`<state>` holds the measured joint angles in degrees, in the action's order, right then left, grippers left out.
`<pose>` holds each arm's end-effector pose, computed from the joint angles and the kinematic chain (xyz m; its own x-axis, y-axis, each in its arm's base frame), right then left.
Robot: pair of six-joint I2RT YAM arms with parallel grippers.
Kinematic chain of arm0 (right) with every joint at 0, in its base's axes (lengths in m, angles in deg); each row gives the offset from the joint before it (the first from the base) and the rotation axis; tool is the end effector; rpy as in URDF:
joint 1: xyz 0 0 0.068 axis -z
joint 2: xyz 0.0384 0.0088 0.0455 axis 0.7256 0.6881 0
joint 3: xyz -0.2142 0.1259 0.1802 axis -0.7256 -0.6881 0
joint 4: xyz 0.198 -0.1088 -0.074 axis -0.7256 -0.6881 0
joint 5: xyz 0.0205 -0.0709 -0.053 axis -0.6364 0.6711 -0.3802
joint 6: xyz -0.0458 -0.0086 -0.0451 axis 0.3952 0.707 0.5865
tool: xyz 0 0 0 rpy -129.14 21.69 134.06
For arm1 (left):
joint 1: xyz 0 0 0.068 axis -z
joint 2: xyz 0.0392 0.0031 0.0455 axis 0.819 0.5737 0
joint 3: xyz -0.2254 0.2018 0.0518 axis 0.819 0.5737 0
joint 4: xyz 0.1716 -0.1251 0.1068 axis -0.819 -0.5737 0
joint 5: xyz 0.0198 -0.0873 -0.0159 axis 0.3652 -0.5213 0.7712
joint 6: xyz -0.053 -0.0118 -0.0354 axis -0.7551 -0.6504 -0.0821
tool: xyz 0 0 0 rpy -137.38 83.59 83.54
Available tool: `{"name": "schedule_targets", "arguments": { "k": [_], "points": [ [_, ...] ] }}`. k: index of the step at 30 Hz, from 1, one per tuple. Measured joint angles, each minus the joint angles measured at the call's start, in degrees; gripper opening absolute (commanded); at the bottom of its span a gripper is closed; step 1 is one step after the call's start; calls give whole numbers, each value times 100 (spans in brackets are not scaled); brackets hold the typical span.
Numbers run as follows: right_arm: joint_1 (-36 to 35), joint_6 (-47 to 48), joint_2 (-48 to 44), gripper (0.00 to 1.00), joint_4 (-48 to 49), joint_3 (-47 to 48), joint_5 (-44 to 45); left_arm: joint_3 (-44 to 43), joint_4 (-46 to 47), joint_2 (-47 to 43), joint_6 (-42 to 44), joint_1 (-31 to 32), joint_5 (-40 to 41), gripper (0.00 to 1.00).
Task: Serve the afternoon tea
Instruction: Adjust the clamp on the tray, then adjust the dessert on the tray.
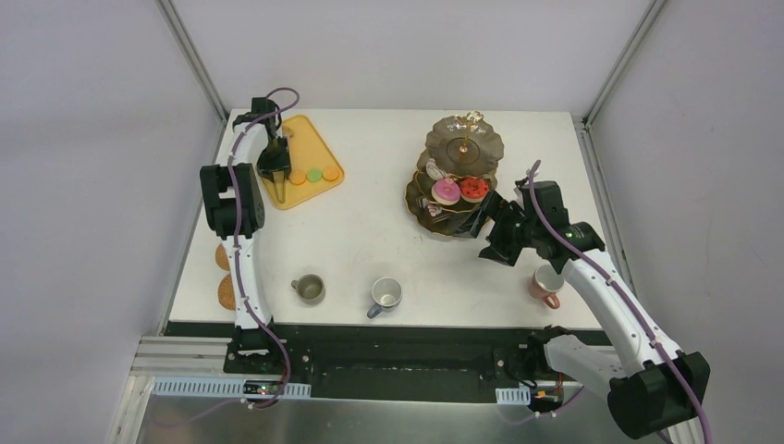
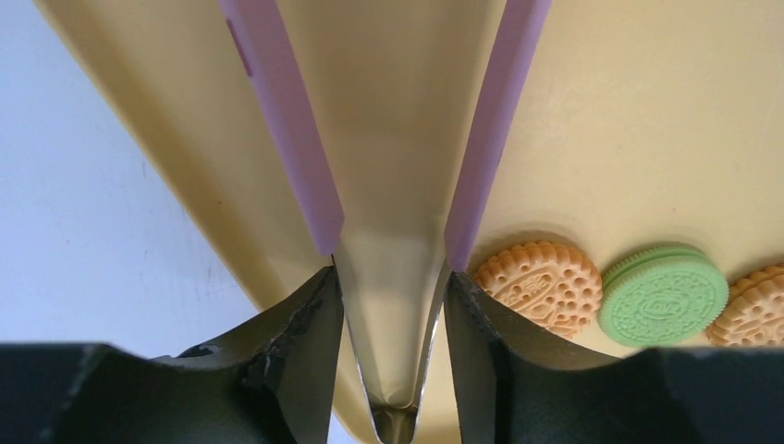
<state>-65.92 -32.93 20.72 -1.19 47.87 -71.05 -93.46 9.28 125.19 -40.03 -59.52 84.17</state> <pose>0.1605 0.0752 0.3181 -0.8273 0.2364 -0.5095 -0.1387 0.7931 0.5931 0.5159 0.0422 0.1996 -0.8685 -0.1577 -0.4700 -0.1695 0.9854 -0.0173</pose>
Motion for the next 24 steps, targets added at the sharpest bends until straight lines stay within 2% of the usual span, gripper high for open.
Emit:
{"name": "schedule_targets", "arguments": {
  "k": [6,14,20,24],
  "points": [
    [0,4,39,99,-4,-52,2,-33,142,33,17,0,7,29],
    [0,0,98,99,-2,-52,0,-33,122,9,20,-35,-223,28],
    [0,0,103,99,-2,-52,-2,83,-138,-299,-57,-260,-1228,28],
    [0,2,122,99,-2,-52,-7,343,-68,-658,-354,-730,-2380,27]
  ]
}}
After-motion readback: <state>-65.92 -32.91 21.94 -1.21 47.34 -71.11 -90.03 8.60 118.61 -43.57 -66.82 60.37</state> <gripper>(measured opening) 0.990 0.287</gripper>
